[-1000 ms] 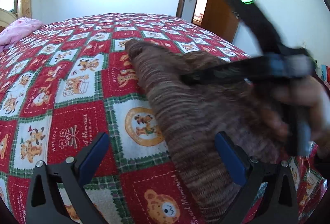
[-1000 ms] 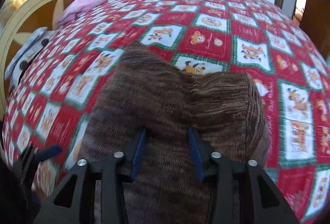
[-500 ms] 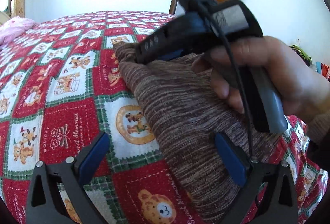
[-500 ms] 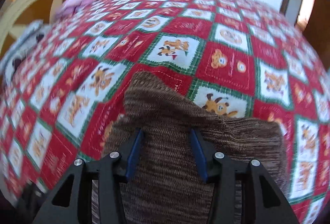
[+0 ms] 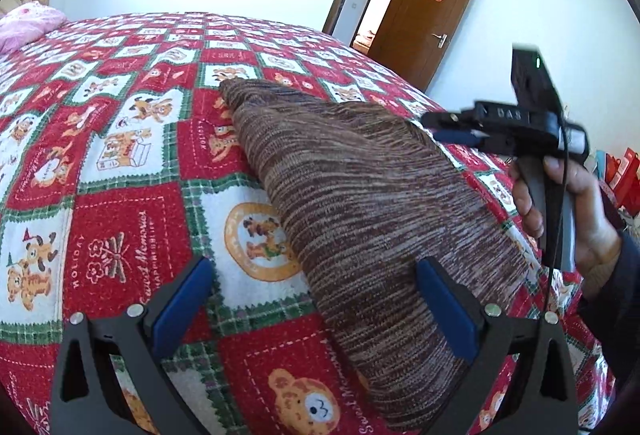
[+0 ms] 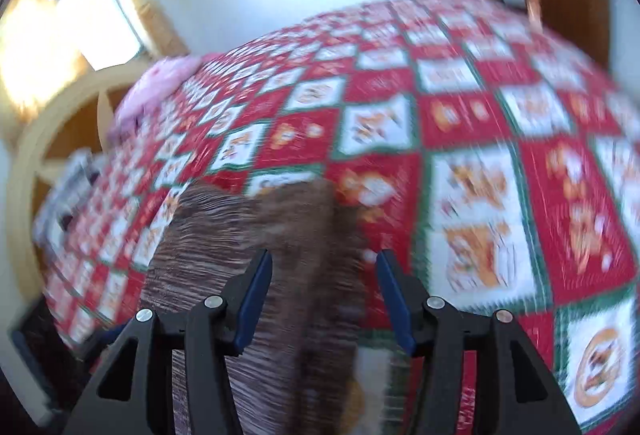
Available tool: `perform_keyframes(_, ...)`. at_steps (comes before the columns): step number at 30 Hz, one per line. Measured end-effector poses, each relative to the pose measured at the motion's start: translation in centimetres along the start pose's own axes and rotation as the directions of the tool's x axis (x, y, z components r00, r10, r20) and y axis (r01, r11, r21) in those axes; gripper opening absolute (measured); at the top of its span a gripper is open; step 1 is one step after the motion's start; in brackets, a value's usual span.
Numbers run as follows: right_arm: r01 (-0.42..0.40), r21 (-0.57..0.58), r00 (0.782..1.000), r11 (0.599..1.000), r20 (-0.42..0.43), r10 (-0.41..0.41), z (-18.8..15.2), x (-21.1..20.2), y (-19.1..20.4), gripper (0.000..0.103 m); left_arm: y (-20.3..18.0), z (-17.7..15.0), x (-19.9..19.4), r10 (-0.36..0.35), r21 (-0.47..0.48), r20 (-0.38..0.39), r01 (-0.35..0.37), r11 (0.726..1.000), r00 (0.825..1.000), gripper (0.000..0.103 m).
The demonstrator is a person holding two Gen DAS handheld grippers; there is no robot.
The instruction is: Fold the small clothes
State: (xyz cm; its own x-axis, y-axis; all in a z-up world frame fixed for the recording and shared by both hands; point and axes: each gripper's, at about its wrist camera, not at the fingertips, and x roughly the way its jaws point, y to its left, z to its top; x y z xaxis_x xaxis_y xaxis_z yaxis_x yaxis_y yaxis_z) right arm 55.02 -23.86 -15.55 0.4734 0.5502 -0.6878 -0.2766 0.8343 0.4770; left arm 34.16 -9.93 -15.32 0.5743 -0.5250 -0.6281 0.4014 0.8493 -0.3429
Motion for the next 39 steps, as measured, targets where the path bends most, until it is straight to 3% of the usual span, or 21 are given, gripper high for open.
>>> perform_keyframes(5,-0.145,0.139,0.988,0.980,-0.032,0.151,-1.1,2.0,-3.3,0.056,-0.2,0.3,0.4,0.004,0.004,-0.008,-0.004,1.000,1.000,0.100)
perform_keyframes(10,-0.187,0.167,0.982,0.968,-0.001,0.190,-1.2,3.1,-3.3,0.056,-1.6,0.6,1.6,0.020,0.081,-0.054,-0.016,0.997,0.998,0.095)
perform_keyframes(16,-0.232,0.141,0.970,0.962,-0.044,0.240,-0.4,4.7,-2.1,0.056,-2.7,0.8,2.4,0.024,0.132,-0.103,-0.010,0.991,0.994,0.092)
perform_keyframes(19,-0.235,0.145,0.968,0.961,-0.053,0.244,0.1,5.6,-1.5,0.055,-2.3,1.1,2.8,0.012,0.112,-0.117,0.001,0.994,0.993,0.091)
perform_keyframes(22,-0.212,0.124,0.973,0.969,-0.061,0.221,0.1,6.5,-0.9,0.046,-2.4,1.0,2.8,0.011,0.107,-0.119,0.002,0.994,0.993,0.091)
perform_keyframes(27,-0.271,0.139,0.960,0.952,-0.026,0.277,-0.6,6.4,-1.9,0.031,-2.0,1.0,2.4,-0.046,0.042,-0.109,0.050,0.998,0.993,0.077)
perform_keyframes(39,-0.212,0.005,0.977,0.977,0.017,0.212,-1.4,5.2,0.0,0.025,-4.4,1.2,2.5,0.068,0.083,-0.111,-0.059,0.995,0.991,0.056)
